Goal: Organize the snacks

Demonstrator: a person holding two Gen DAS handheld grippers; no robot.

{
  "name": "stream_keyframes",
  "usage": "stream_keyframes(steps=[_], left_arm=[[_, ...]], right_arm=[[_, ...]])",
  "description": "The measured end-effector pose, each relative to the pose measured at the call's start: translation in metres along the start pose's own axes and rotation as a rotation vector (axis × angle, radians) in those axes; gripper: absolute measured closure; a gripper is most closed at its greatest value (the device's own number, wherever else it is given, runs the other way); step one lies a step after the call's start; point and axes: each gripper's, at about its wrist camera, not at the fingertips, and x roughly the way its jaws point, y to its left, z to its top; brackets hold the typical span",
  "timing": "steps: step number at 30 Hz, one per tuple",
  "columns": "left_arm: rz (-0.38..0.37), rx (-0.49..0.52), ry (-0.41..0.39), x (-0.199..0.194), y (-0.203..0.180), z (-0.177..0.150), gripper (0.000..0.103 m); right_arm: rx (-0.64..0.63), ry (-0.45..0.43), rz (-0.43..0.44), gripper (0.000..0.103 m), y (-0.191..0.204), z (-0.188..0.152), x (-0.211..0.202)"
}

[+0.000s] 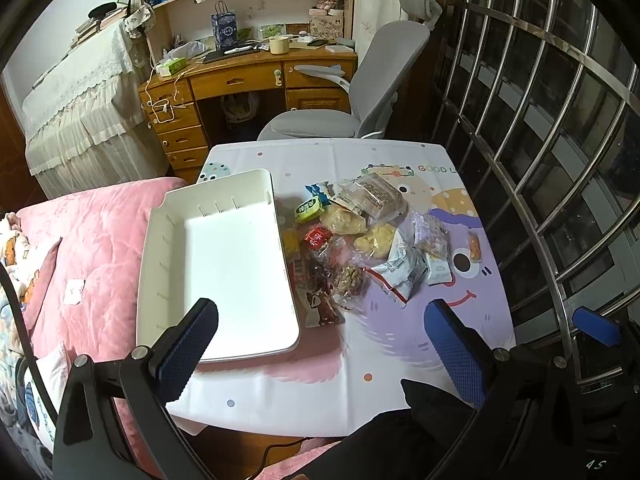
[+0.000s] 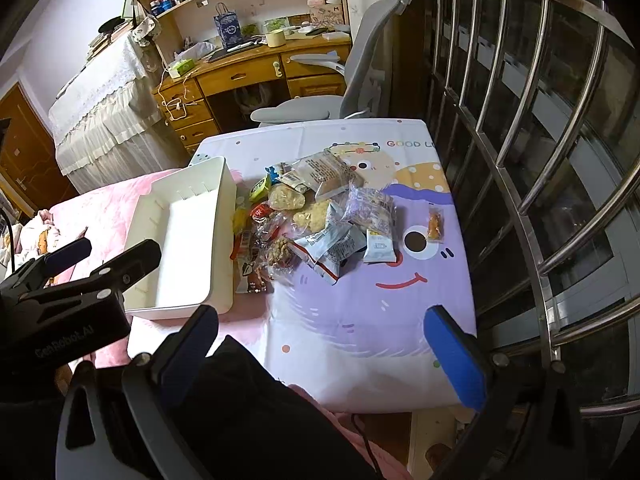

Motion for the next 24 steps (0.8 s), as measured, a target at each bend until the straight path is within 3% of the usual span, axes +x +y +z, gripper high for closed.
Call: stream_keyframes(steps=[24], left_arm=[[-0.009, 0.001, 0.007, 0.006, 0.017, 0.000, 0.001]], right_arm=[[-0.002, 0.008, -0.010, 0.000, 0.007, -0.002, 0.005]])
